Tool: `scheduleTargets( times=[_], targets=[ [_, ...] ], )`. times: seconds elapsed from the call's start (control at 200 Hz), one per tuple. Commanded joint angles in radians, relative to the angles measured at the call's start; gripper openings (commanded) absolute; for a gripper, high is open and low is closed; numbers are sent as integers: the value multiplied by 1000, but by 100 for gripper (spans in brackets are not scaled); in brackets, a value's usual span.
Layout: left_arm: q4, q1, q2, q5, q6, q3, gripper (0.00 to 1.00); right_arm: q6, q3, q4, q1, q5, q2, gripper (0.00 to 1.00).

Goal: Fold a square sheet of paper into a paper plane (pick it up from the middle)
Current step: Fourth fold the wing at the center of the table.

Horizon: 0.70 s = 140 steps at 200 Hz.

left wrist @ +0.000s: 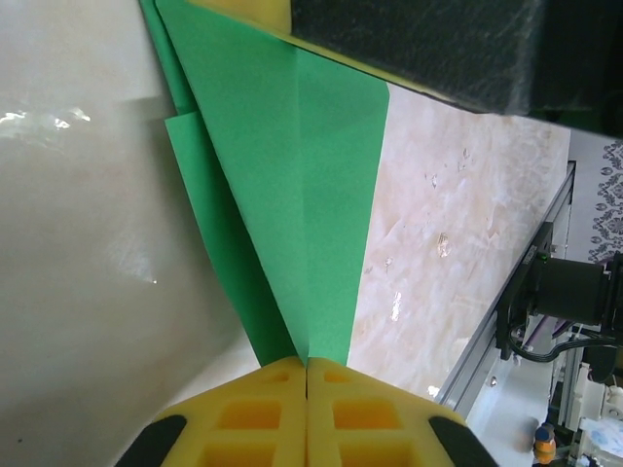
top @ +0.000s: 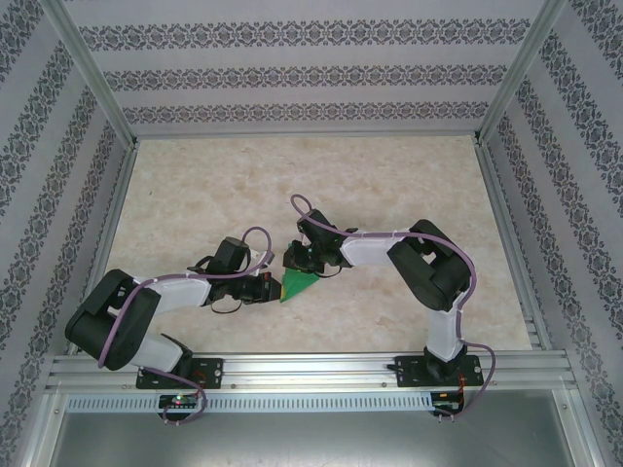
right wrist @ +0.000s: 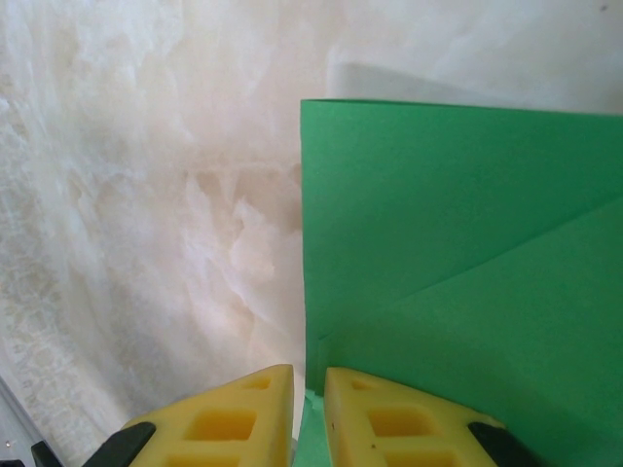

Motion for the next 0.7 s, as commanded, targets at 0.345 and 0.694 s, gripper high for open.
scheduleTargets(
  times=[0.345,0.694],
  targets=[
    [27,6,-24,-32,-13,34,22,-12,-33,-122,33,58,93,18],
    [46,6,-25,-23,-21,24,7,-12,-33,-124,33,62,94,18]
  ],
)
